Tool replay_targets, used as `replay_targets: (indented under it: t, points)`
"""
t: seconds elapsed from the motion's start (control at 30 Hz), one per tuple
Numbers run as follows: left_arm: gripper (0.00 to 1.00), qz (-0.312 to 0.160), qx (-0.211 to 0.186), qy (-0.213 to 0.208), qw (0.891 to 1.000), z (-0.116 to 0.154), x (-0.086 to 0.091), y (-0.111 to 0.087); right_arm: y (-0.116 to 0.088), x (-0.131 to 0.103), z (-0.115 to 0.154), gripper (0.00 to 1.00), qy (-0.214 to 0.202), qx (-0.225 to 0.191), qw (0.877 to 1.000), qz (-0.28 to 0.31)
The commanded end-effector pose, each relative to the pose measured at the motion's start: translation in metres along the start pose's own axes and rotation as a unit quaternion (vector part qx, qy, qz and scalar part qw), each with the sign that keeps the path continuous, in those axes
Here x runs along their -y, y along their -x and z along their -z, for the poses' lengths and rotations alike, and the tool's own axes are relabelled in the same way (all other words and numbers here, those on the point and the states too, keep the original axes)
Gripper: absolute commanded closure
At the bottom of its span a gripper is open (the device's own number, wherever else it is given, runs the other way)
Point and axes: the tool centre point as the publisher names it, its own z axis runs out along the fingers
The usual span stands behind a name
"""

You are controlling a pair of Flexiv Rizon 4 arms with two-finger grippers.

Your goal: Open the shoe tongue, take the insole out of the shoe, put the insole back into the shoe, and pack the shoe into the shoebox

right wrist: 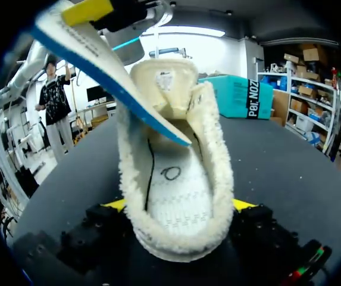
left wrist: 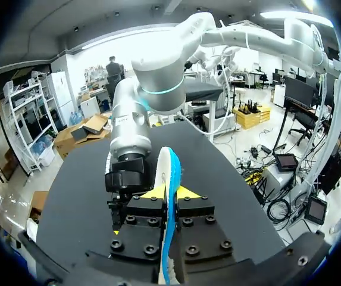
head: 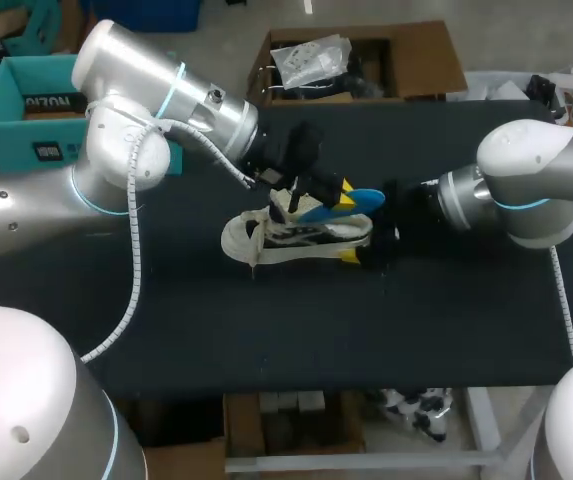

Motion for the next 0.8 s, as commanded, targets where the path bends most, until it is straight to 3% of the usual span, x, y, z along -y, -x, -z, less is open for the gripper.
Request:
replay_targets:
  t: [0.03, 0.37, 0.57, 0.73, 0.8]
  points:
    - [1.00, -0.004, -0.044, -0.054, 0.998, -0.004, 0.008, 0.005, -0.003, 0.005, 0.008, 0.00, -0.006, -0.002, 1.000, -0.007]
    - [1.00, -0.013, -0.076, -0.113, 0.991, -0.001, 0.048, -0.004, -0.019, 0.013, 0.045, 0.00, -0.033, 0.012, 0.999, -0.025]
    - [1.00, -0.022, -0.065, -0.138, 0.988, 0.022, 0.075, -0.012, -0.022, 0.008, 0.079, 0.00, -0.065, 0.019, 0.997, -0.022]
    - [1.00, -0.014, -0.064, -0.175, 0.982, 0.059, 0.100, -0.010, -0.019, 0.006, 0.096, 0.00, -0.079, 0.018, 0.997, -0.016]
    - [1.00, -0.014, -0.064, -0.175, 0.982, 0.059, 0.100, -0.010, -0.017, 0.005, 0.099, 0.00, -0.083, 0.014, 0.996, -0.013]
